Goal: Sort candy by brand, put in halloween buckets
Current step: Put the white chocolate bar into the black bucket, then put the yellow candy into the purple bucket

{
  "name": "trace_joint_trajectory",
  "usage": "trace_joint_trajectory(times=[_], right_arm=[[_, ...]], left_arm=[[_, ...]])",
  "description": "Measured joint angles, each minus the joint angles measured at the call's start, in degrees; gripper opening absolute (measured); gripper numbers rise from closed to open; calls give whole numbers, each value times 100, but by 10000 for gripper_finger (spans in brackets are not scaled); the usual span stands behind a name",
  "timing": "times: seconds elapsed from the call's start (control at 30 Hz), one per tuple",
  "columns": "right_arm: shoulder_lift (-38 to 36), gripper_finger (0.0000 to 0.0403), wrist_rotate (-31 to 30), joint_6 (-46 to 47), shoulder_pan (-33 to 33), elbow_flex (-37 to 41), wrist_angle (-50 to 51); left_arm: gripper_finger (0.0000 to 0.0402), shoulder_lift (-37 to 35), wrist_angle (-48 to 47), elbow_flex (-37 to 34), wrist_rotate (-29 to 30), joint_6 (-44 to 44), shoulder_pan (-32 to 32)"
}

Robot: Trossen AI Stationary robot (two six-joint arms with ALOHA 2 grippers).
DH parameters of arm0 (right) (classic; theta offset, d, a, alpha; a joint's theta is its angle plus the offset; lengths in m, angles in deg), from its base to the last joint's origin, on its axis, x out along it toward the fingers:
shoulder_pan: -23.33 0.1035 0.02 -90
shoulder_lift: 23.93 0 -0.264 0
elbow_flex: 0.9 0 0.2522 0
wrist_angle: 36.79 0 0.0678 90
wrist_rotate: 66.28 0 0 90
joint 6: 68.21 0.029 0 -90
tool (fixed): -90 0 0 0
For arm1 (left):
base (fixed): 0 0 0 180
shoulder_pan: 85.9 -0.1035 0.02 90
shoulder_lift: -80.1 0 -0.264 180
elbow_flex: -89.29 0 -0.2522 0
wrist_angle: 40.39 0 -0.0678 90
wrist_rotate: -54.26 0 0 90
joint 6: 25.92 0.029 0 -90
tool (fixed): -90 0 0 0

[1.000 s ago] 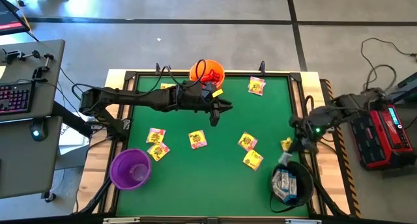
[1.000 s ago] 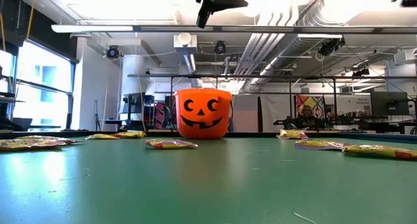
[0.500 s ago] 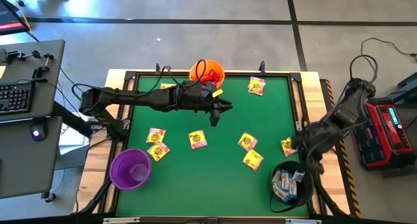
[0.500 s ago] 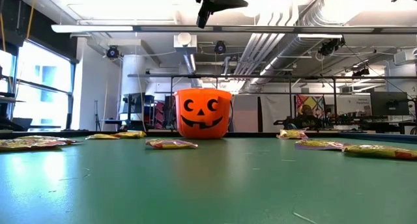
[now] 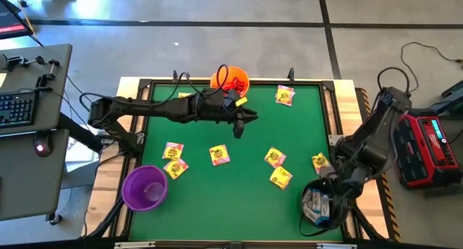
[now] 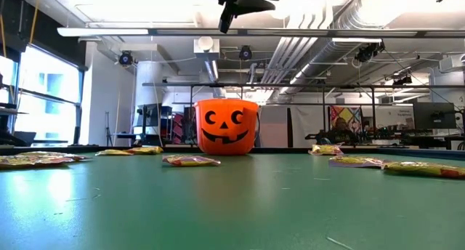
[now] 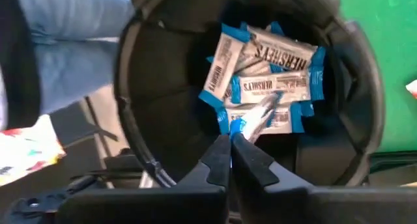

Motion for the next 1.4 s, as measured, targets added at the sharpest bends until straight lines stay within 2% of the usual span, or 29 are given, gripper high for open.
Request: trace_joint_trajectory(times=[0.53,0.67,0.83,0.97,1.07,1.23,1.4], right_arm=[[1585,3,-142,-175,190,0,-398],[1588,32,-87,-6,190,0,-561],[1418,100,-77,30,190,-167,-582],[1376,142,-325,-251,190,-651,-60],[1375,154,-561,-465,177,-1028,677],[1378,146,-600,-678,-96,-1558,1790],[1354,108,-729,-1146,-721,-2067,2628]], left_arm=[[69,0,-200,0,-17,24,-6],[66,0,-245,0,-9,50,-7],[41,0,-291,0,-1,157,-9],[16,0,-293,0,4,406,-33],[3,0,-289,0,-18,530,-115],[1,0,-161,0,-423,732,-311],[1,0,-27,0,-875,902,-394]])
